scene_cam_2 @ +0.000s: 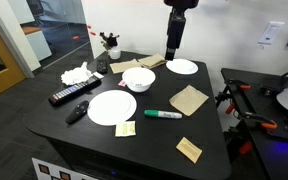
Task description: Take the pen out of the bowl and put it on the table
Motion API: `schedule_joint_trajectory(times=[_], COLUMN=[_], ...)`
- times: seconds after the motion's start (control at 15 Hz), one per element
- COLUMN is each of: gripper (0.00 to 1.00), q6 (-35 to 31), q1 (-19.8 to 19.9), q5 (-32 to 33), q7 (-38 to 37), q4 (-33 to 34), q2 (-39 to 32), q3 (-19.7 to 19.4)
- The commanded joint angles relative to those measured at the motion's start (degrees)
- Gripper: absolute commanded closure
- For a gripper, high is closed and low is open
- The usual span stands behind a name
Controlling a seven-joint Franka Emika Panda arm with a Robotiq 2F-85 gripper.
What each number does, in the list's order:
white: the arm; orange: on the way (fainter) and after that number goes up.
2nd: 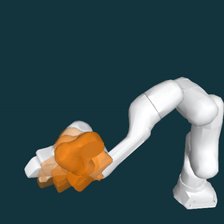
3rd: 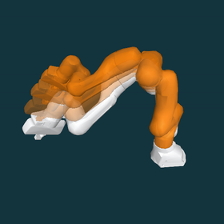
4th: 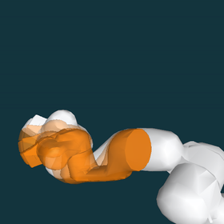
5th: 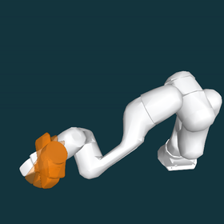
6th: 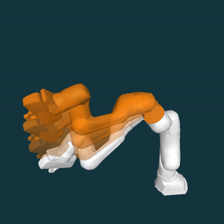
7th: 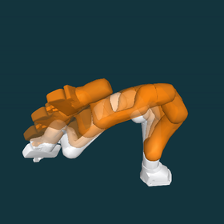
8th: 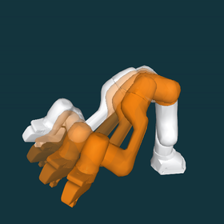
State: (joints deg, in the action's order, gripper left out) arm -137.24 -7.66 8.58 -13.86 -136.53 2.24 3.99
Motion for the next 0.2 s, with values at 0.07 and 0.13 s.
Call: schedule_joint_trajectory(times=[0.07, 0.13], gripper=[0.0, 0.0], q6=[0.2, 0.2], q1=[1.0, 1.0], q5=[-0.1, -0.1], q7=[0.1, 0.1], q4=[-0.1, -0.2], q2=[0.3, 0.3], q3=[0.8, 0.8])
